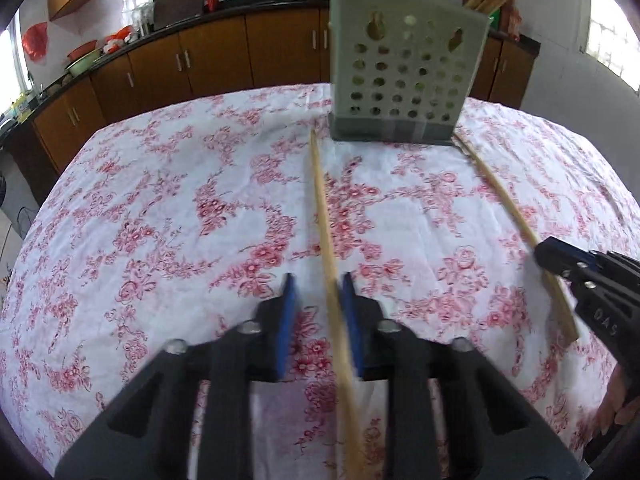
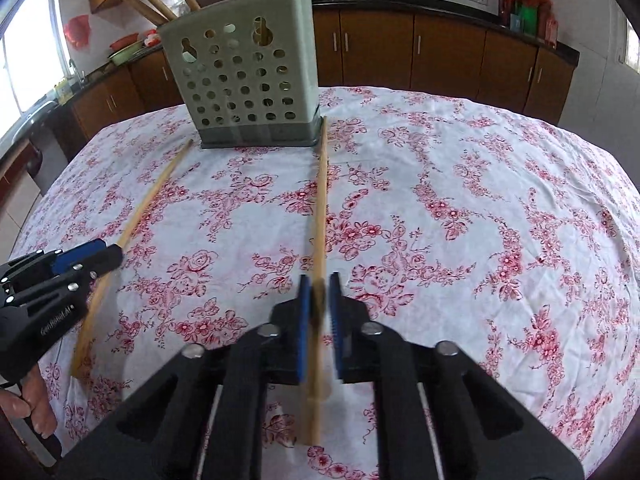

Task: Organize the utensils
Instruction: 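Open both grippers and move them back toward the loose chopsticks, then grasp a wooden chopstick with the left gripper while the right gripper grasps another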

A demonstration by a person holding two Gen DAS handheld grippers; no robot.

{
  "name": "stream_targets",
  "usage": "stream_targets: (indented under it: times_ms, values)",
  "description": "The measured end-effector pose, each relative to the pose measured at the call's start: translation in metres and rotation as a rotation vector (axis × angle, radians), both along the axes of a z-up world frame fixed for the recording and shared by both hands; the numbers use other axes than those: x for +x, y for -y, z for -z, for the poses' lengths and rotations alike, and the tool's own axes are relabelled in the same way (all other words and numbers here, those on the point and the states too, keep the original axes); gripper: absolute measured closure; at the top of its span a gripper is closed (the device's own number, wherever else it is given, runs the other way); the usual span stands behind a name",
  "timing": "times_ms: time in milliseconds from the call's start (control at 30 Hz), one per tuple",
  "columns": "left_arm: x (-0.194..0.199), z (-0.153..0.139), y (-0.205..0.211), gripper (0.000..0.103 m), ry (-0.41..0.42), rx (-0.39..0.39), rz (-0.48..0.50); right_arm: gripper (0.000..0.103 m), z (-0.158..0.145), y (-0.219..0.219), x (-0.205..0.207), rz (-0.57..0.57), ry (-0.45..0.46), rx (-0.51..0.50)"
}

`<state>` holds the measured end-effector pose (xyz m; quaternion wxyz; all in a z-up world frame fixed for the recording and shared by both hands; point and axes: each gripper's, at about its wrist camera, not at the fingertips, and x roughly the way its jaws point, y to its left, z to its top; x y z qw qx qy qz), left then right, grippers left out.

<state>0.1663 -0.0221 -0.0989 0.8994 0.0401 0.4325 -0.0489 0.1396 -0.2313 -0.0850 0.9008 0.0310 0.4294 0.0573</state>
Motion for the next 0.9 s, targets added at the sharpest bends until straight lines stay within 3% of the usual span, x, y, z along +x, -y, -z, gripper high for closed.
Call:
stream_targets:
  times_ms: [100,333,900]
  values:
    - [0.007,-0.001,-0.007,0.094,-0.014,-0.001,0.003,0.095,0.001,0.007,0.001,0.017,0.002,-0.012]
    - [0.037,-0.004,-0.043,0.093,-0.019,-0.023,-0.094,0.095,0.001,0.038,0.015,0.115,0.006,-0.027]
    - [0.045,-0.002,-0.049,0.09,-0.002,-0.058,-0.095,0.095,0.004,0.04,0.025,0.104,0.004,-0.042]
